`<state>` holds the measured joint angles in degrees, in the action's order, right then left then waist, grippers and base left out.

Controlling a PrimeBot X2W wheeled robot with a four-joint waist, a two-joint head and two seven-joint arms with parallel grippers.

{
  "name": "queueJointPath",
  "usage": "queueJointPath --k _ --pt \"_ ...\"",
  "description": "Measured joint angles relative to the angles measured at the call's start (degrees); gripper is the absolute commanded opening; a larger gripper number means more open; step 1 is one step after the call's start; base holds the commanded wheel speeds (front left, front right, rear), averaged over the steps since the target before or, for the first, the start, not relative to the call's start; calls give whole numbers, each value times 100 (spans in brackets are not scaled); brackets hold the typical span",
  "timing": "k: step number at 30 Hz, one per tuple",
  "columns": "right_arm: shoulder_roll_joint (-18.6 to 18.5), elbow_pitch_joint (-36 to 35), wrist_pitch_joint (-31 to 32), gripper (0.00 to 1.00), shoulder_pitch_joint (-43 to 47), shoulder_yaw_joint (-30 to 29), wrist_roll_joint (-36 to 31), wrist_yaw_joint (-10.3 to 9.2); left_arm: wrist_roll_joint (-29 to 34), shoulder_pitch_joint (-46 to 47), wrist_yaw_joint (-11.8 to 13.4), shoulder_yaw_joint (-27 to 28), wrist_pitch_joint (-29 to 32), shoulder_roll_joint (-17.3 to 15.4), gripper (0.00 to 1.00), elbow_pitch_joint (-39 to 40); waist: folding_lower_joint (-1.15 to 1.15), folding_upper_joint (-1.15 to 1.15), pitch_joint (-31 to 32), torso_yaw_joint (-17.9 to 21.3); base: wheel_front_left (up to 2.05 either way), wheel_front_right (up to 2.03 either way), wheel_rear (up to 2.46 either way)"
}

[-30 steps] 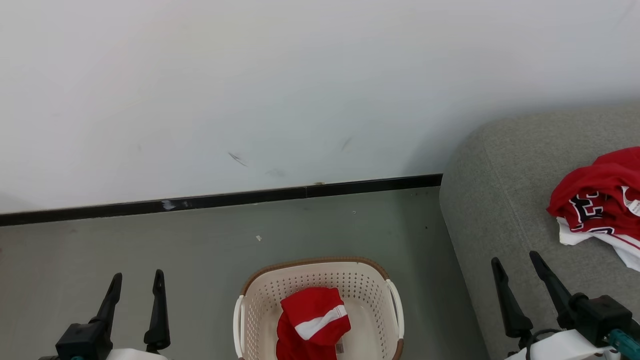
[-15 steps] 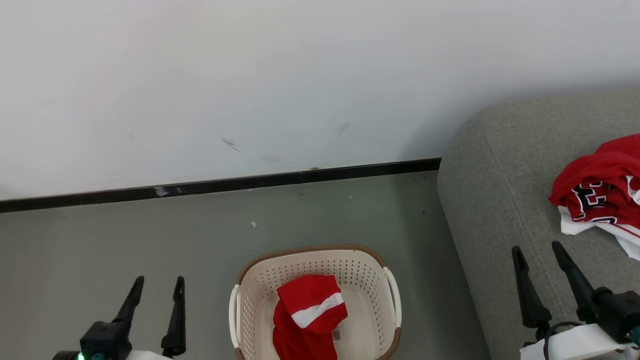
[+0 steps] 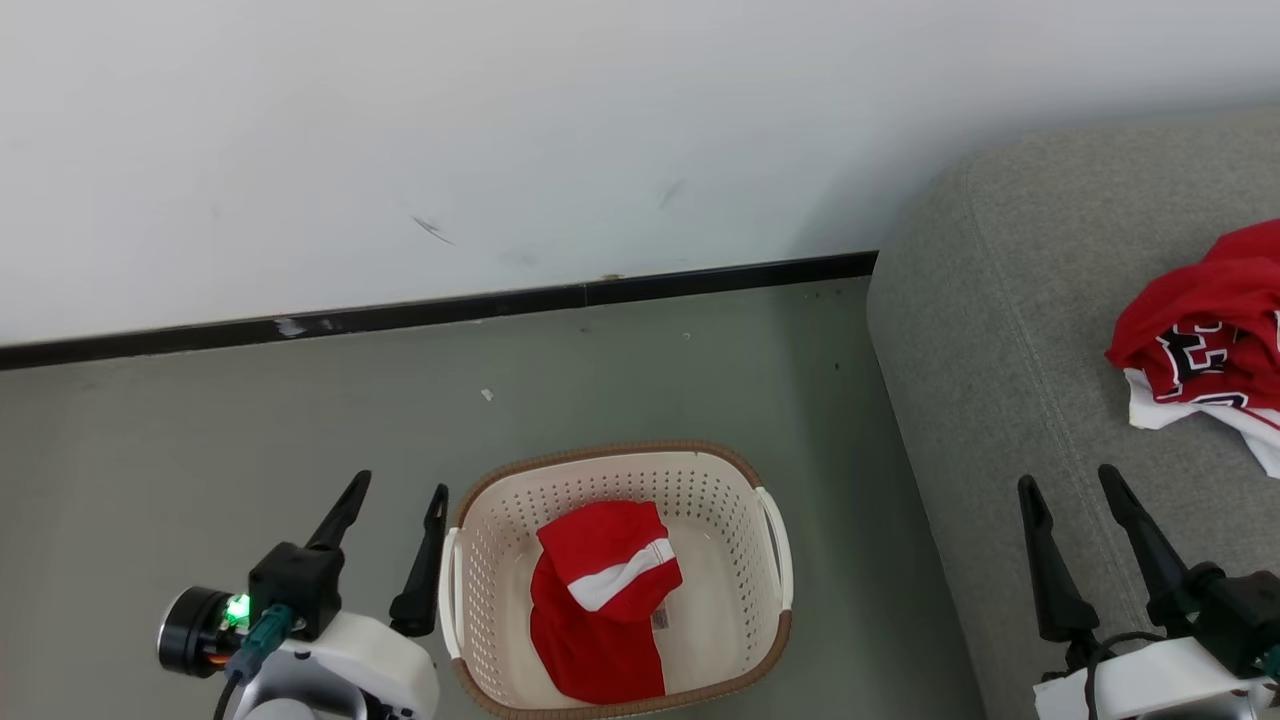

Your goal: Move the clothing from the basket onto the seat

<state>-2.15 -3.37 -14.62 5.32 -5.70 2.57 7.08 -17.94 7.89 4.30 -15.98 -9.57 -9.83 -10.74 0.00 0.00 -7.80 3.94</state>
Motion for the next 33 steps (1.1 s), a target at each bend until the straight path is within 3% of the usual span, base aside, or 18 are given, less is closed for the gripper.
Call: queueJointPath --k 33 --pt "0 -710 0 100 -1420 -292 474 0 960 1964 -555 -1114 245 264 100 -1734 0 0 -2044 695 0 0 0"
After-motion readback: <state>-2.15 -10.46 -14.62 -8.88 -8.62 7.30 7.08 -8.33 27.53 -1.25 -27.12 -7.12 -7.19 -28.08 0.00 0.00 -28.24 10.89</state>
